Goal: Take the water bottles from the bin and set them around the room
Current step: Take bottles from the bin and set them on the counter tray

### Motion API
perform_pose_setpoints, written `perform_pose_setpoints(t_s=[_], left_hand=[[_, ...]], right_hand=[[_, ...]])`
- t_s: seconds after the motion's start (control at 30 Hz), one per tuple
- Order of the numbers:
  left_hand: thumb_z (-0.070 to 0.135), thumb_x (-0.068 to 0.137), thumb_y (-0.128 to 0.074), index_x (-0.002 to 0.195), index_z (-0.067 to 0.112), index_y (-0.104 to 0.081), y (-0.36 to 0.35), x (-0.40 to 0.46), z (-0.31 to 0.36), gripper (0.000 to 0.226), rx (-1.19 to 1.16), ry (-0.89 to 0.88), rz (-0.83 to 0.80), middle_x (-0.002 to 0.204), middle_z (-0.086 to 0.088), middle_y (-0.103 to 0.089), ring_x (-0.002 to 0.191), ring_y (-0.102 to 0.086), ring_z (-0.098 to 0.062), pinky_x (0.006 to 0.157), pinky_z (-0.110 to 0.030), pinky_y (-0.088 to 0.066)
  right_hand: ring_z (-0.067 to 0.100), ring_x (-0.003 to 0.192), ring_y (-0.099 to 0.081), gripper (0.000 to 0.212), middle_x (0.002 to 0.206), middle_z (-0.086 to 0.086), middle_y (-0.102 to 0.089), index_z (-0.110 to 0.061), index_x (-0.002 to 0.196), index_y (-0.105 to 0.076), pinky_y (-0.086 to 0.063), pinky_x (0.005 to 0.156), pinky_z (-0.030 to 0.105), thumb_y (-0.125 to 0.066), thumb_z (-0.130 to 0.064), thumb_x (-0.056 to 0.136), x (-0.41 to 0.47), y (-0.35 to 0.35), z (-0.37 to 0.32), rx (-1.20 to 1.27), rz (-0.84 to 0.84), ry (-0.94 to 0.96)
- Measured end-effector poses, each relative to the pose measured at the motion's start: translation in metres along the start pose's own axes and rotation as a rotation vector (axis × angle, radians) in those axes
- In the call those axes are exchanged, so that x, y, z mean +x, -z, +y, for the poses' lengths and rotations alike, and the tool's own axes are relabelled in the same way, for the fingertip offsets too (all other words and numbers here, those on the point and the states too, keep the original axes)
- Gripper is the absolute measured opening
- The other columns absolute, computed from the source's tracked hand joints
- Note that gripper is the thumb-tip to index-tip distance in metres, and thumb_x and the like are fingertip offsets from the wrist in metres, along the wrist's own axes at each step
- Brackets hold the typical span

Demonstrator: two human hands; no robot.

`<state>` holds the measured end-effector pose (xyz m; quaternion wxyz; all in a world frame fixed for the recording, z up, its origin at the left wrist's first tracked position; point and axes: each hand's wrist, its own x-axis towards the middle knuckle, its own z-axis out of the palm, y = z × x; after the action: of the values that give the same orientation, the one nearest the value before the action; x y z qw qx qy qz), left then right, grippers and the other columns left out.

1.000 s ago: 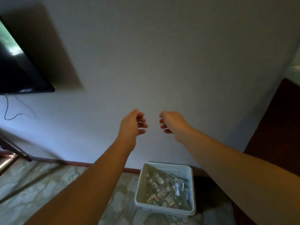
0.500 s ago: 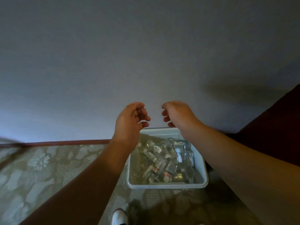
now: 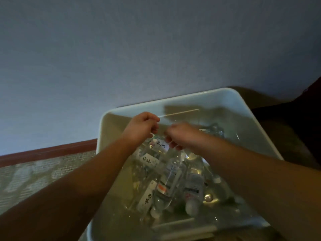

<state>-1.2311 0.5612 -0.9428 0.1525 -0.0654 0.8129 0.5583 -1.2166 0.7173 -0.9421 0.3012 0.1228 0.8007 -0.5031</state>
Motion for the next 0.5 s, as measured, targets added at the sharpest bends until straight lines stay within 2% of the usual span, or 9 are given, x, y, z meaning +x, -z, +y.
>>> perform_pose_setpoints(t_s=[0.1, 0.17, 0.23, 0.3, 0.33, 0.4, 0.43, 0.5], left_hand=[[0.007, 0.096, -0.051, 0.103, 0.023, -0.069, -0.005, 0.022, -0.027, 0.026, 0.375, -0.058, -0.086, 0.105, 0.0, -0.071, 0.085, -0.068, -0.017, 0.071, -0.024, -0.053], [0.009, 0.096, -0.049, 0.128, 0.022, -0.064, -0.01, 0.028, -0.036, 0.037, 0.567, -0.112, -0.149, 0.128, 0.0, -0.066, 0.106, -0.066, -0.016, 0.086, -0.024, -0.049], [0.015, 0.094, -0.049, 0.14, 0.028, -0.055, -0.013, 0.028, -0.041, 0.048, 0.78, -0.119, -0.222, 0.145, 0.002, -0.055, 0.127, -0.054, -0.018, 0.101, -0.033, -0.039], [0.024, 0.09, -0.053, 0.144, 0.035, -0.049, -0.013, 0.028, -0.047, 0.055, 1.015, -0.167, -0.298, 0.151, 0.006, -0.048, 0.14, -0.039, -0.019, 0.113, -0.043, -0.022], [0.029, 0.088, -0.056, 0.144, 0.036, -0.047, -0.013, 0.027, -0.05, 0.058, 1.081, -0.195, -0.331, 0.151, 0.008, -0.047, 0.143, -0.034, -0.019, 0.115, -0.047, -0.016], [0.032, 0.082, -0.062, 0.143, 0.036, -0.047, -0.013, 0.027, -0.058, 0.062, 1.098, -0.239, -0.353, 0.147, 0.008, -0.047, 0.143, -0.03, -0.018, 0.117, -0.05, -0.01], [0.033, 0.081, -0.063, 0.142, 0.035, -0.047, -0.013, 0.027, -0.062, 0.063, 1.091, -0.269, -0.343, 0.146, 0.008, -0.047, 0.142, -0.03, -0.017, 0.117, -0.051, -0.009], [0.039, 0.081, -0.066, 0.143, 0.035, -0.045, -0.012, 0.029, -0.068, 0.065, 1.133, -0.334, -0.305, 0.145, 0.007, -0.047, 0.142, -0.031, -0.017, 0.119, -0.053, -0.007]], right_hand=[[0.022, 0.071, -0.065, 0.021, 0.091, 0.016, -0.073, -0.005, 0.102, -0.073, -0.055, 0.068, 0.034, -0.06, -0.02, 0.095, 0.021, -0.008, 0.03, -0.322, -0.108, 0.124], [0.021, 0.089, -0.07, 0.02, 0.103, 0.008, -0.075, -0.015, 0.108, -0.074, -0.056, 0.084, 0.037, -0.062, -0.023, 0.094, 0.023, -0.01, 0.04, -0.501, -0.201, 0.227], [0.016, 0.102, -0.068, 0.027, 0.11, -0.005, -0.071, -0.022, 0.118, -0.071, -0.054, 0.092, 0.032, -0.066, -0.022, 0.091, 0.021, -0.011, 0.041, -0.601, -0.305, 0.276], [0.014, 0.111, -0.062, 0.044, 0.12, -0.008, -0.064, -0.025, 0.129, -0.064, -0.049, 0.097, 0.031, -0.074, -0.028, 0.087, 0.017, -0.012, 0.041, -0.657, -0.39, 0.28], [0.014, 0.114, -0.059, 0.054, 0.127, -0.007, -0.06, -0.026, 0.133, -0.059, -0.048, 0.097, 0.031, -0.078, -0.032, 0.083, 0.015, -0.013, 0.041, -0.684, -0.415, 0.276], [0.014, 0.111, -0.055, 0.062, 0.126, -0.007, -0.054, -0.028, 0.13, -0.055, -0.048, 0.085, 0.027, -0.084, -0.034, 0.076, 0.013, -0.015, 0.046, -0.759, -0.411, 0.272], [0.014, 0.106, -0.055, 0.06, 0.122, -0.008, -0.051, -0.029, 0.125, -0.055, -0.048, 0.08, 0.025, -0.086, -0.035, 0.074, 0.012, -0.016, 0.05, -0.814, -0.39, 0.278], [0.014, 0.1, -0.054, 0.053, 0.117, -0.007, -0.05, -0.029, 0.114, -0.054, -0.05, 0.078, 0.026, -0.086, -0.038, 0.073, 0.01, -0.017, 0.054, -0.889, -0.365, 0.273]])
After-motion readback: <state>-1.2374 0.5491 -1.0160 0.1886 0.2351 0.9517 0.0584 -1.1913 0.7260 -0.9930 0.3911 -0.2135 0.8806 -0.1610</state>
